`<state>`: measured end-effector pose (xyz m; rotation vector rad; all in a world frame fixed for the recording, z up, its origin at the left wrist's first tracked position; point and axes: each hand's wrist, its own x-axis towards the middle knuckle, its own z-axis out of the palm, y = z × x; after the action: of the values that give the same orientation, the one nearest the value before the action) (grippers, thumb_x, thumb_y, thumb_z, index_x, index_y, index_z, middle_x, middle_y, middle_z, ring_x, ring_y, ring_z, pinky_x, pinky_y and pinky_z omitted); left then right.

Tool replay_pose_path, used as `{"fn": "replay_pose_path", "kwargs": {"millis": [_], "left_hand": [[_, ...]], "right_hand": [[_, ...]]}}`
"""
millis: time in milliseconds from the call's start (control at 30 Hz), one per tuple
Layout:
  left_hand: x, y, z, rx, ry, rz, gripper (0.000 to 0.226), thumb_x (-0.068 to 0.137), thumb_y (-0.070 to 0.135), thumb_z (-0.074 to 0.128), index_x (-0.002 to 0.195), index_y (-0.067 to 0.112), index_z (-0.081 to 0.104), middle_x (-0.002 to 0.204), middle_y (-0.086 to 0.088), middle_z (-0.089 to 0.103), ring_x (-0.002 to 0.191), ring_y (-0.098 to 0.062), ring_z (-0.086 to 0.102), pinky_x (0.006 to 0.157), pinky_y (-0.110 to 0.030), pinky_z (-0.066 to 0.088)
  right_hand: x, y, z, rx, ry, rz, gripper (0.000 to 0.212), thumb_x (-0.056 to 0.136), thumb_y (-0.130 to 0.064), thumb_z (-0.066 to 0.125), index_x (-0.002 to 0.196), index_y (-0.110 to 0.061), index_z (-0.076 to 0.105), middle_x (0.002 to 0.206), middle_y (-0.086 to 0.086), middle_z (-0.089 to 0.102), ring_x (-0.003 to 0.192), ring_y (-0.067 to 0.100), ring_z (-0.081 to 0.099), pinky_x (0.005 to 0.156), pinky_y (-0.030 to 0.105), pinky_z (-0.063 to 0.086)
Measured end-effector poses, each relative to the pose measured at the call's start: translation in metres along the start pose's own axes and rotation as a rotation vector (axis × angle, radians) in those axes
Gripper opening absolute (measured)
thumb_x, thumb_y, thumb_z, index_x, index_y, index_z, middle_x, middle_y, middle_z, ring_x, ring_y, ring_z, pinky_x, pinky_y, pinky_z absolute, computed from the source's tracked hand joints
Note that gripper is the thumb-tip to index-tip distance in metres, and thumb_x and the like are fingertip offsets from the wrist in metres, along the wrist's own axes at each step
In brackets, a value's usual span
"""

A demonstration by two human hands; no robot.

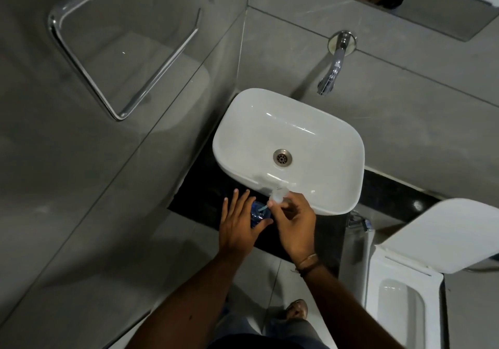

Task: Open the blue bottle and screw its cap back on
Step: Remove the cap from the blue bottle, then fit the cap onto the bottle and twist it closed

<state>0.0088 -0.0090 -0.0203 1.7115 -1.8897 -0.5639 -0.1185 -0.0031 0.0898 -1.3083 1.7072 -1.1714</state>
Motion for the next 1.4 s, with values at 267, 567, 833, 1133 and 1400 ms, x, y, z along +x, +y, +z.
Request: {"fn": "replay_pose_path", "kwargs": {"millis": [267, 567, 833, 1133, 1400], "left_hand": [[-0.001, -0.003, 0.001, 0.008, 0.003, 0.036, 0.059, 0.089, 0.038, 0.062, 0.141, 0.013, 0.053, 0.157, -0.005, 0.044, 0.153, -0.024, 0.023, 0.126, -0.051, 0.017], [-0.001, -0.002, 0.002, -0.063, 0.040, 0.026, 0.055, 0.094, 0.043, 0.045, 0.137, 0.011, 0.058, 0.153, -0.008, 0.050, 0.151, -0.026, 0.029, 0.124, -0.053, 0.021], [-0.002, -0.004, 0.002, -0.070, 0.043, 0.042, 0.063, 0.099, 0.056, 0.032, 0.137, 0.012, 0.057, 0.153, -0.007, 0.050, 0.152, -0.024, 0.027, 0.124, -0.053, 0.021], [-0.002, -0.006, 0.005, -0.064, 0.038, 0.044, 0.056, 0.099, 0.049, 0.037, 0.137, 0.013, 0.057, 0.151, -0.006, 0.052, 0.151, -0.024, 0.030, 0.124, -0.053, 0.021], [-0.002, -0.006, 0.007, -0.054, 0.051, 0.031, 0.052, 0.097, 0.040, 0.039, 0.135, 0.011, 0.059, 0.148, -0.007, 0.056, 0.149, -0.024, 0.034, 0.123, -0.053, 0.024]], "right_hand": [[0.002, 0.036, 0.013, -0.263, -0.197, -0.027, 0.027, 0.085, -0.006, 0.082, 0.109, -0.017, 0.078, 0.106, -0.003, 0.074, 0.105, 0.017, 0.069, 0.097, 0.046, 0.058], [0.002, 0.033, 0.009, -0.363, -0.037, 0.052, 0.041, 0.065, -0.039, 0.097, 0.065, -0.019, 0.061, 0.075, -0.001, 0.063, 0.076, 0.023, 0.061, 0.075, 0.048, 0.055], [0.000, 0.036, 0.011, -0.318, -0.178, 0.002, 0.039, 0.062, -0.046, 0.093, 0.089, -0.027, 0.073, 0.096, -0.003, 0.068, 0.096, 0.019, 0.066, 0.088, 0.047, 0.057], [0.010, 0.044, 0.012, -0.283, -0.299, 0.051, 0.053, 0.080, -0.010, 0.087, 0.131, -0.013, 0.072, 0.122, 0.005, 0.066, 0.120, 0.027, 0.061, 0.106, 0.049, 0.055], [0.006, 0.036, 0.028, -0.227, -0.105, 0.140, 0.027, 0.071, -0.019, 0.094, 0.093, -0.024, 0.079, 0.100, 0.002, 0.071, 0.100, 0.025, 0.068, 0.094, 0.045, 0.059]]}}
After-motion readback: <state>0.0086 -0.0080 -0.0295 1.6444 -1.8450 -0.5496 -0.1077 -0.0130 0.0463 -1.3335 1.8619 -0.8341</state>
